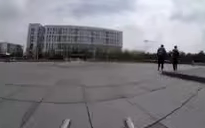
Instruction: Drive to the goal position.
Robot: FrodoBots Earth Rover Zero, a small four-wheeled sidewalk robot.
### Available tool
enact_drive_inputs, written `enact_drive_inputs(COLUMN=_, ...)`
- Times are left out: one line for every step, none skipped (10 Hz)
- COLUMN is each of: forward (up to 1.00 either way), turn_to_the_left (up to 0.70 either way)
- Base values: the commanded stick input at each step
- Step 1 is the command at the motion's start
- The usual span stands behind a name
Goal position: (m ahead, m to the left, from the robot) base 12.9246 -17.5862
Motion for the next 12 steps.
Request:
enact_drive_inputs(forward=1.00, turn_to_the_left=-0.12)
enact_drive_inputs(forward=1.00, turn_to_the_left=-0.08)
enact_drive_inputs(forward=1.00, turn_to_the_left=-0.39)
enact_drive_inputs(forward=1.00, turn_to_the_left=-0.20)
enact_drive_inputs(forward=1.00, turn_to_the_left=-0.06)
enact_drive_inputs(forward=1.00, turn_to_the_left=-0.34)
enact_drive_inputs(forward=1.00, turn_to_the_left=-0.30)
enact_drive_inputs(forward=1.00, turn_to_the_left=-0.07)
enact_drive_inputs(forward=1.00, turn_to_the_left=0.00)
enact_drive_inputs(forward=1.00, turn_to_the_left=0.00)
enact_drive_inputs(forward=1.00, turn_to_the_left=-0.15)
enact_drive_inputs(forward=1.00, turn_to_the_left=-0.39)
